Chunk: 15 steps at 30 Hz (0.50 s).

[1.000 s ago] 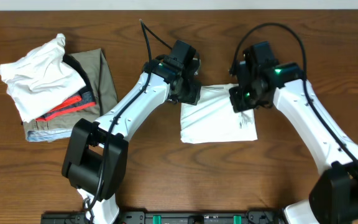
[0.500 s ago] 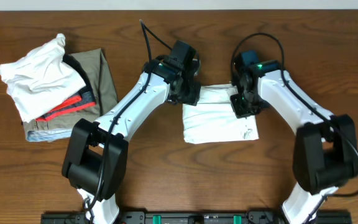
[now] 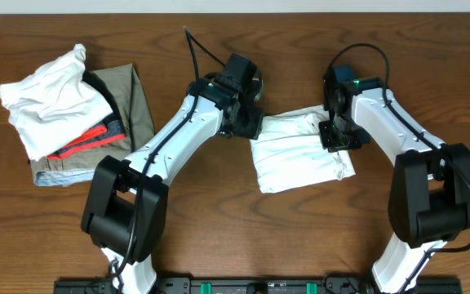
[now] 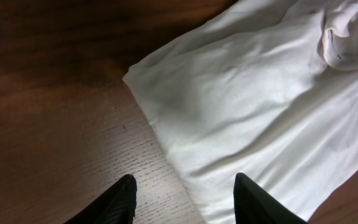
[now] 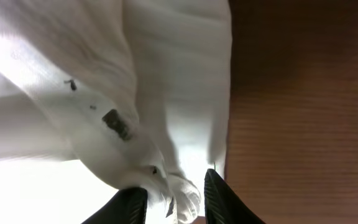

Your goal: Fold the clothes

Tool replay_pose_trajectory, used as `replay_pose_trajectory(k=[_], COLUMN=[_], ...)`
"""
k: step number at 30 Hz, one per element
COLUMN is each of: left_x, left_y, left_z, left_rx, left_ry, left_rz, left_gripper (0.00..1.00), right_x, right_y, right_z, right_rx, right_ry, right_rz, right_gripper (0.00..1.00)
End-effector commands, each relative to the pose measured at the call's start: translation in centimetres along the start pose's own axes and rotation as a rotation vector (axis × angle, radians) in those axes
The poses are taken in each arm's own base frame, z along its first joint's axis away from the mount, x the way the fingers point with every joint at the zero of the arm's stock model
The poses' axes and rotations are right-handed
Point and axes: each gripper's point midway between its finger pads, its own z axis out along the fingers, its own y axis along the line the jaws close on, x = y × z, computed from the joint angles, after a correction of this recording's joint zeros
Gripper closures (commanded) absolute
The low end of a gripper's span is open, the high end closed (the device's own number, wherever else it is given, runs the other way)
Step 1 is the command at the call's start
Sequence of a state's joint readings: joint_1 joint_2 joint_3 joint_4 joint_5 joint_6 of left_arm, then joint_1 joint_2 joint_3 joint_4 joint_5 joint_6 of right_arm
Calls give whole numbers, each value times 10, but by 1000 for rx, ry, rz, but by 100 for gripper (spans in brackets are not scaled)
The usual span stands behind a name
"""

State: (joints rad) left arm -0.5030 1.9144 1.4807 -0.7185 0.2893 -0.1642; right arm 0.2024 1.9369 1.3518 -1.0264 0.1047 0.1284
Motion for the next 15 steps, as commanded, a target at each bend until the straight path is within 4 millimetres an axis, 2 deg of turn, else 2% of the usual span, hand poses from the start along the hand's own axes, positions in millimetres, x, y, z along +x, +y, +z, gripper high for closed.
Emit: replay_pose_trajectory(k=[1,5,9,12,15], left_x=[2,3,3,4,5], left_y=[-3,-3,-3,-3,-6], left_z=[-3,-3,-3,-3,-3], left_rx=[15,14,14,15,31], left_ry=[9,13,13,14,21], left_rz=[-13,-14,-14,-14,-15], left_gripper=[49,49,49,49,49], right_x=[-5,-20,-39,-52,-62], right_y=[-15,-21,-22,-22,-22], right_z=[-1,-16,-46,-69,-80], right_rx=[67,84,70,63,58], right_ry=[-18,-68,-144,-195,-231], right_rz=[75,105,69,71,77], right_gripper=[72,72,69,65,60])
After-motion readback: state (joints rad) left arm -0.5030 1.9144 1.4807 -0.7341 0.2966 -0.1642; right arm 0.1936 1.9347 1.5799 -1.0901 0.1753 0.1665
